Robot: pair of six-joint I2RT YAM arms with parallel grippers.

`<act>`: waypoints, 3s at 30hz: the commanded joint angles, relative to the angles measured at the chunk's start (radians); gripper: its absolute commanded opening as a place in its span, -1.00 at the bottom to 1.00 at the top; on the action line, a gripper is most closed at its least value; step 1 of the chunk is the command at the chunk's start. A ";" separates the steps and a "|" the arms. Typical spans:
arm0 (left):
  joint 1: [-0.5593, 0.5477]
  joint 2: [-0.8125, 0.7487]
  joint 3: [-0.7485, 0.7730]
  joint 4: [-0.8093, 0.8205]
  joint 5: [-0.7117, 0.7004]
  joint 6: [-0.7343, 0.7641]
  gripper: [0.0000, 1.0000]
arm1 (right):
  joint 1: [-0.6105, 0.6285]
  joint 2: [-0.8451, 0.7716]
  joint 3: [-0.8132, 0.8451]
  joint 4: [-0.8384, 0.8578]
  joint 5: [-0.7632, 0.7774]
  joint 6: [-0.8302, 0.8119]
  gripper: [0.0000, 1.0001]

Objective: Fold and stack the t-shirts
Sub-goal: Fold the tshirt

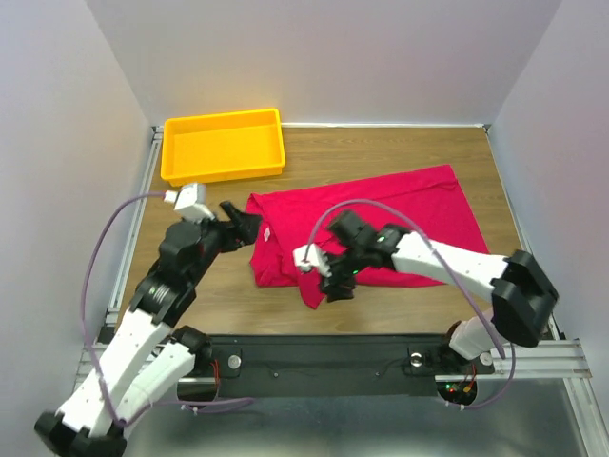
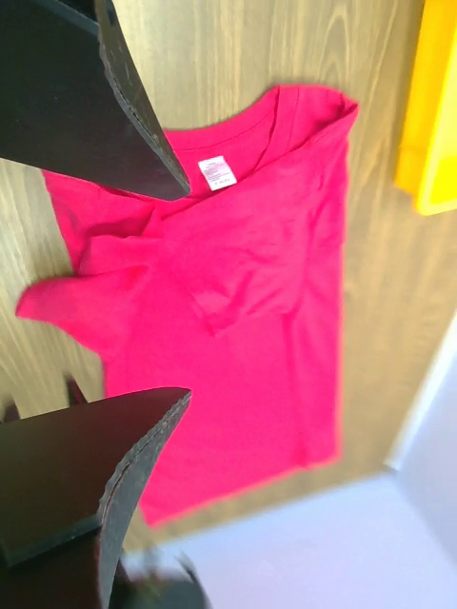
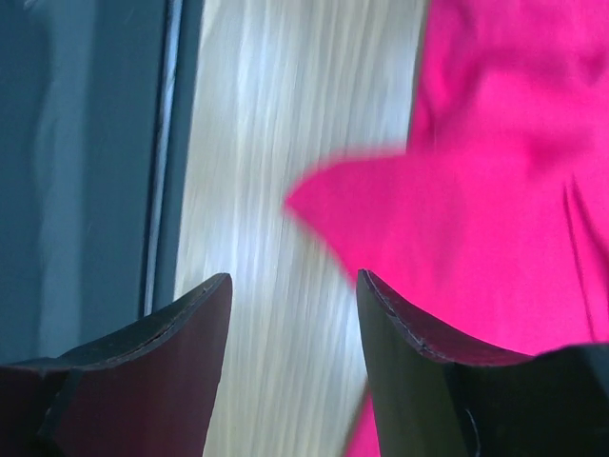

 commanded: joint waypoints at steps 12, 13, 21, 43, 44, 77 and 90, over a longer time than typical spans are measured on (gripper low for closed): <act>0.005 -0.380 -0.097 -0.173 -0.213 -0.170 0.84 | 0.290 0.285 0.098 0.266 0.507 0.368 0.23; 0.005 -0.380 -0.095 -0.174 -0.211 -0.170 0.84 | 0.291 0.288 0.098 0.266 0.507 0.370 0.23; 0.003 -0.375 -0.100 -0.159 -0.199 -0.157 0.83 | 0.305 0.319 0.068 0.261 0.502 0.382 -0.28; 0.005 -0.142 -0.196 0.158 0.223 0.014 0.80 | -0.104 0.155 0.155 0.155 0.174 0.383 -0.99; 0.005 -0.104 -0.193 0.195 0.255 0.027 0.80 | -0.123 0.168 0.167 0.155 0.156 0.402 -0.99; -0.337 0.315 -0.084 0.209 0.267 1.323 0.57 | -0.405 0.477 0.362 0.149 -0.139 0.641 -0.78; -0.375 0.464 -0.216 0.433 0.152 1.574 0.52 | -0.405 0.489 0.368 0.145 -0.168 0.659 -0.78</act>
